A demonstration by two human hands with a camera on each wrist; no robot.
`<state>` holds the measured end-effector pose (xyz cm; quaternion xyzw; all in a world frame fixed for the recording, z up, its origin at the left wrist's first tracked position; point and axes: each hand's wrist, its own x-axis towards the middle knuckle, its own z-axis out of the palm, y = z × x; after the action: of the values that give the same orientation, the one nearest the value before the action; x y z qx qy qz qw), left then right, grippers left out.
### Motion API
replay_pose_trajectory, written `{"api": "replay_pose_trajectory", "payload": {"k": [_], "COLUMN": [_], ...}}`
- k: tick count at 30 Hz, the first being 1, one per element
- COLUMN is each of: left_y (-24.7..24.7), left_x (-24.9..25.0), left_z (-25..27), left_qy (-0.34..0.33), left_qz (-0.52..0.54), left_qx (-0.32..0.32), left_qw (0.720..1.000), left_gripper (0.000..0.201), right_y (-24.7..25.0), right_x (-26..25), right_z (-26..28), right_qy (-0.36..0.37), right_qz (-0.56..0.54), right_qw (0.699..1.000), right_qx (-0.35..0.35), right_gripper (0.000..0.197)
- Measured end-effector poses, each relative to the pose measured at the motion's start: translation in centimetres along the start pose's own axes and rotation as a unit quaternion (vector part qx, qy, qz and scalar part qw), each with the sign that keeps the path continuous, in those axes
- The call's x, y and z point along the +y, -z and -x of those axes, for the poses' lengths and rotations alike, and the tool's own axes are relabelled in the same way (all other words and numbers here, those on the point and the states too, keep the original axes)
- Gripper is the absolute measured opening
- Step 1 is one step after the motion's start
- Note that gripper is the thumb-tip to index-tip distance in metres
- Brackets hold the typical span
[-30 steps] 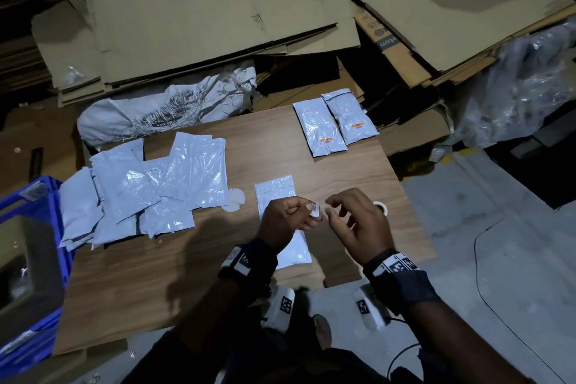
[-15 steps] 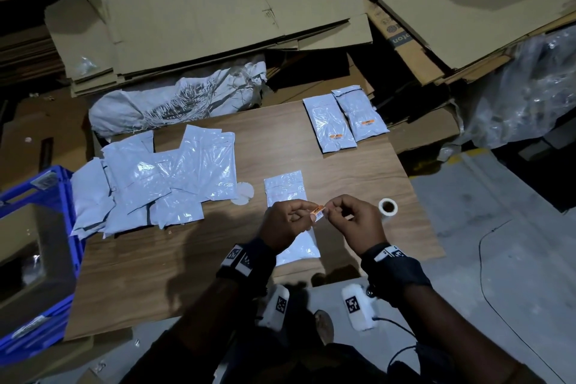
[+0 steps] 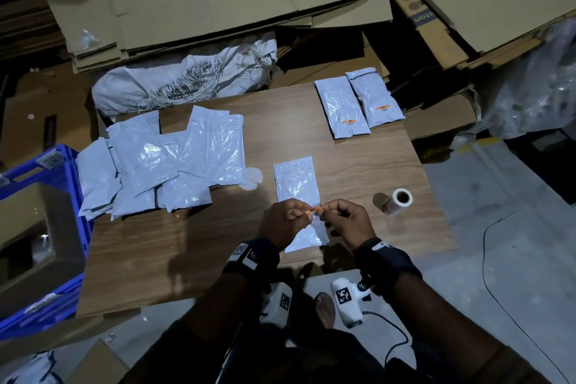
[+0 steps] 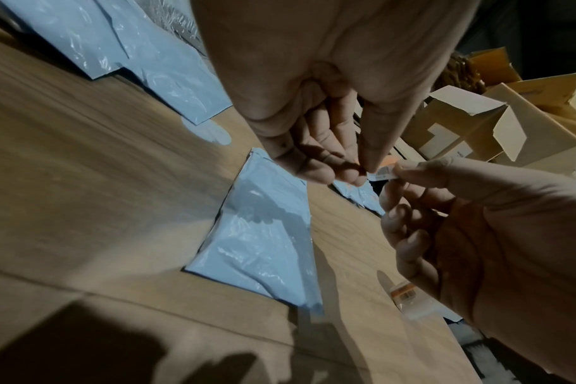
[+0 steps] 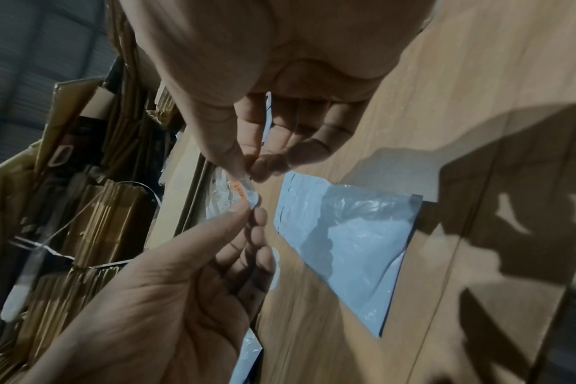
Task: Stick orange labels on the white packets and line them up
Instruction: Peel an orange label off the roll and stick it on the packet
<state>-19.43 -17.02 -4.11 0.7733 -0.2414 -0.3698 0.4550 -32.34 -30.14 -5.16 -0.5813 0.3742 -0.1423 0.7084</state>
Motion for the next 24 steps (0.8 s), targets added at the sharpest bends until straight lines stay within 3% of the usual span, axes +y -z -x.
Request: {"api": "replay_pose_trajectory", "payload": {"k": [7, 12, 16, 21, 24], "left_y": [-0.5, -0.4, -0.3, -0.4, -0.7], "left_x": [-0.8, -2.0, -3.0, -4.3, -4.9], "left_z": [0.0, -0.2, -0.3, -0.7, -0.6], "left_qy": [0.003, -0.003, 0.004, 0.036, 0.04], "left_qz": [-0.034, -0.09, -0.093, -0.066, -0.056], "left_qx": [0.003, 0.014, 0.005, 0.022, 0.035], "left_qw": [0.999, 0.996, 0.996, 0.997, 0.997], "left_gripper": [0.005, 0.015, 0.014, 0.016, 0.005], "right_y": [0.6, 0.8, 0.3, -0.5, -0.8], "right_x": [1.6, 2.7, 2.8, 3.2, 3.7], "right_z": [-0.6, -0.8, -0.7, -1.2, -1.5], "right_qy": [0.006, 0.025, 0.028, -0.028, -0.061], "right_qz": [0.07, 0.204, 0.25, 0.243, 0.244], "right_qw": [0.997, 0.979, 0.968, 0.969, 0.967], "right_qx": [0.005, 0.004, -0.012, -0.021, -0.025], "right_gripper": [0.012, 0.018, 0.015, 0.014, 0.014]}}
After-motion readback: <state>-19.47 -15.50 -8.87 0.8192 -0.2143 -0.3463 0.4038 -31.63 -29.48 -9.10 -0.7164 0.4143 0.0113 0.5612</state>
